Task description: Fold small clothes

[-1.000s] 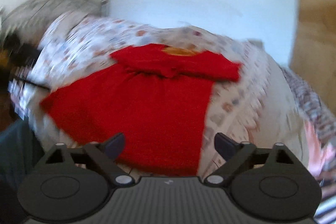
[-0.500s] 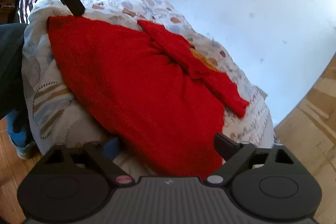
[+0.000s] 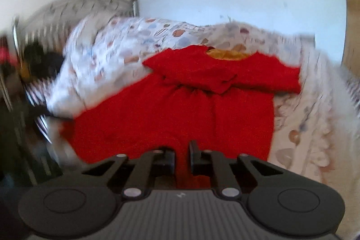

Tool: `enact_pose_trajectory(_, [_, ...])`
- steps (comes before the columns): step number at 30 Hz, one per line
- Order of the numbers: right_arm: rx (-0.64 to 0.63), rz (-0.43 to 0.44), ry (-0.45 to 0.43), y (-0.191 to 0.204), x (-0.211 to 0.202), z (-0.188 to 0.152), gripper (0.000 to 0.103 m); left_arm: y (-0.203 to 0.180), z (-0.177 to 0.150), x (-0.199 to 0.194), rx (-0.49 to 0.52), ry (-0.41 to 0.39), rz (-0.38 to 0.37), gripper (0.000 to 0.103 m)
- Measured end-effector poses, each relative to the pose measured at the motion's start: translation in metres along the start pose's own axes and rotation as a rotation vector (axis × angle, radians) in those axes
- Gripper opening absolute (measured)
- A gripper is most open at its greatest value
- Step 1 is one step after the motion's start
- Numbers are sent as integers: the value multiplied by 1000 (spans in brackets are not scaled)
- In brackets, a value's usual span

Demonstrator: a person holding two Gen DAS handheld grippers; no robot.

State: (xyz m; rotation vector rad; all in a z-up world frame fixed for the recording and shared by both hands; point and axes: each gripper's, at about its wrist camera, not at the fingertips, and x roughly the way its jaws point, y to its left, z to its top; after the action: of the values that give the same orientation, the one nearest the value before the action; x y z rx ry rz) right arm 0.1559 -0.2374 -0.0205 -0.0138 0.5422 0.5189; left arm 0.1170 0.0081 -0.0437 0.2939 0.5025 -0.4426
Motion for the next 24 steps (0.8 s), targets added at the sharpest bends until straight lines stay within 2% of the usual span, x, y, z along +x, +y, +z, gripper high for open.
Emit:
enact_pose_trajectory(3, [119,65,33,-20,12,27,13,-22,-3,15,116,12,11,102])
enact_pose_trajectory(6, [188,99,53,-32,21,44,13,-36,-4,32,175,30,78,99])
enact_pose_trajectory(9, [253,134,60,-42,26,54,13,-34,-3,48,176,58,159,88])
enact_pose_trajectory(11, [273,143,54,-43,29,57,13,-26,-3,53,168,79,208,76])
enact_pose_trajectory(13, [295,147,47,-47,28,61,13,-16,-5,56,165,93,256,74])
enact_pose_trajectory(15, [330,159,35,-52,27,64,13,-6,-8,54,176,99,299,67])
enact_pose_trajectory(17, [364,169,22,-58,24,65,13,4,-13,53,202,115,352,53])
enact_pose_trajectory(18, [373,169,16,-62,23,66,13,9,-15,52,213,121,377,51])
enact_pose_trajectory(20, [375,163,12,-63,23,66,13,21,-19,48,209,114,406,31])
enact_pose_trajectory(24, [368,151,24,-62,23,61,13,43,-14,29,145,49,398,14])
